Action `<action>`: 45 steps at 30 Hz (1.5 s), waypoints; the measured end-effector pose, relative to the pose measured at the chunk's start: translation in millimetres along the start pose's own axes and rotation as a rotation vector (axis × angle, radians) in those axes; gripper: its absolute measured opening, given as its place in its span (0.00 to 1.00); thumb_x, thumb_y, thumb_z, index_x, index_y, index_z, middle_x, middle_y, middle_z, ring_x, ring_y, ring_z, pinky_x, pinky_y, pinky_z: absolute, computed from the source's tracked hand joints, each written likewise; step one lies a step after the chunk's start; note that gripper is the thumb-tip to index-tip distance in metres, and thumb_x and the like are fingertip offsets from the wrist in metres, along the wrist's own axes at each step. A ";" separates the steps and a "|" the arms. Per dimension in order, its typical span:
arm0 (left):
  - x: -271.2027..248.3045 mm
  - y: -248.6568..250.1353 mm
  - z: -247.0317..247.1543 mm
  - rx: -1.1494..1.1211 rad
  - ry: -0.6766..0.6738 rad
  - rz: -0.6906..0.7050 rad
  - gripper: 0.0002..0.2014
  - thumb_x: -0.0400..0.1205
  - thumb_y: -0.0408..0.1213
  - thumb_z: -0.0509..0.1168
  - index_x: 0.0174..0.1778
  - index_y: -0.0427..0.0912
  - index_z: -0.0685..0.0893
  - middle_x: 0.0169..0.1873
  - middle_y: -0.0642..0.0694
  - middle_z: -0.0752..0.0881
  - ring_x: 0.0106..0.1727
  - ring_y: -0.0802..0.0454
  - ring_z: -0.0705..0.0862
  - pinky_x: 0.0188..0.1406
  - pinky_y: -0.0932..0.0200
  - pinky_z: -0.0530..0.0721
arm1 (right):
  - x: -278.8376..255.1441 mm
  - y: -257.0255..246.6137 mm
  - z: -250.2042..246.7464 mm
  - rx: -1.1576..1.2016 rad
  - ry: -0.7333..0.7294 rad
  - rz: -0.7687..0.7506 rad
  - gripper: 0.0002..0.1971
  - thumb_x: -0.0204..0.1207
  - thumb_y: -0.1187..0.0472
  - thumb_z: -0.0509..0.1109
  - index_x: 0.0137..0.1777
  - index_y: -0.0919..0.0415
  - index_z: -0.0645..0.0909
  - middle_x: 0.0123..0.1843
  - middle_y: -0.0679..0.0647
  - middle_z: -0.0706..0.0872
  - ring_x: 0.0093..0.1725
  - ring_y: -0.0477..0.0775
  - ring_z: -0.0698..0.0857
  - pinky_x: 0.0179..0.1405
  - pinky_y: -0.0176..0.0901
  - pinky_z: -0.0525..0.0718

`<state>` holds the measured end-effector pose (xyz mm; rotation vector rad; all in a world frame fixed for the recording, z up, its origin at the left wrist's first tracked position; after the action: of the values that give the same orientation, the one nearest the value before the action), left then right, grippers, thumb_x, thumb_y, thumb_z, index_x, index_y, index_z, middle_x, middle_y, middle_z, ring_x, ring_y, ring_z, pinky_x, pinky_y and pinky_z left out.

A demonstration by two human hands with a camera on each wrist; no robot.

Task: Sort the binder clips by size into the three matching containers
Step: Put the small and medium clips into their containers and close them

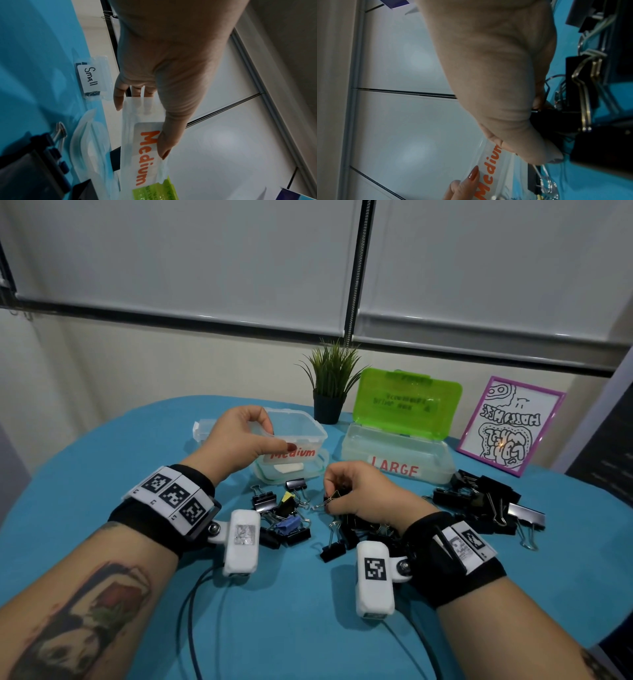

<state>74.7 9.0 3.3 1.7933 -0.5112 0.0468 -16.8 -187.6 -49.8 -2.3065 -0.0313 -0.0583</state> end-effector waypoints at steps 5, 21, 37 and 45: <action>-2.0 2.9 2.8 0.059 -0.021 -0.001 0.18 0.64 0.28 0.84 0.33 0.41 0.78 0.52 0.45 0.87 0.45 0.65 0.82 0.56 0.48 0.88 | 0.7 8.2 -6.2 0.235 0.117 0.054 0.13 0.63 0.77 0.80 0.36 0.59 0.82 0.33 0.57 0.84 0.30 0.53 0.81 0.33 0.46 0.84; -4.1 8.0 10.7 0.237 -0.186 0.136 0.19 0.62 0.31 0.85 0.29 0.46 0.79 0.64 0.52 0.83 0.68 0.53 0.79 0.71 0.50 0.78 | -5.5 9.8 -44.0 1.436 0.354 0.172 0.08 0.79 0.77 0.66 0.41 0.67 0.77 0.45 0.65 0.84 0.42 0.55 0.84 0.26 0.31 0.85; -25.6 20.7 57.5 0.097 -0.447 0.158 0.19 0.64 0.22 0.82 0.29 0.43 0.78 0.57 0.54 0.89 0.58 0.59 0.88 0.53 0.56 0.90 | -6.3 -19.6 -37.3 1.037 0.393 -0.179 0.17 0.70 0.86 0.68 0.39 0.63 0.77 0.38 0.57 0.85 0.38 0.51 0.87 0.41 0.39 0.85; -20.6 19.6 47.4 0.046 -0.351 0.118 0.19 0.64 0.23 0.82 0.31 0.41 0.77 0.54 0.60 0.88 0.50 0.69 0.88 0.42 0.75 0.84 | -19.5 -8.0 -64.5 0.464 0.521 -0.095 0.07 0.71 0.71 0.80 0.41 0.66 0.83 0.39 0.61 0.85 0.40 0.53 0.79 0.42 0.47 0.79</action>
<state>37.9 -32.4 1.4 1.8227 -0.8724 -0.1794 -38.7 -230.0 -1.6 -1.7677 0.1023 -0.6308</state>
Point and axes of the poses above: each hand's wrist, its own x-axis towards the middle knuckle, its own z-axis out of the palm, y = z × x, the point moved 5 cm from there along x, towards the middle knuckle
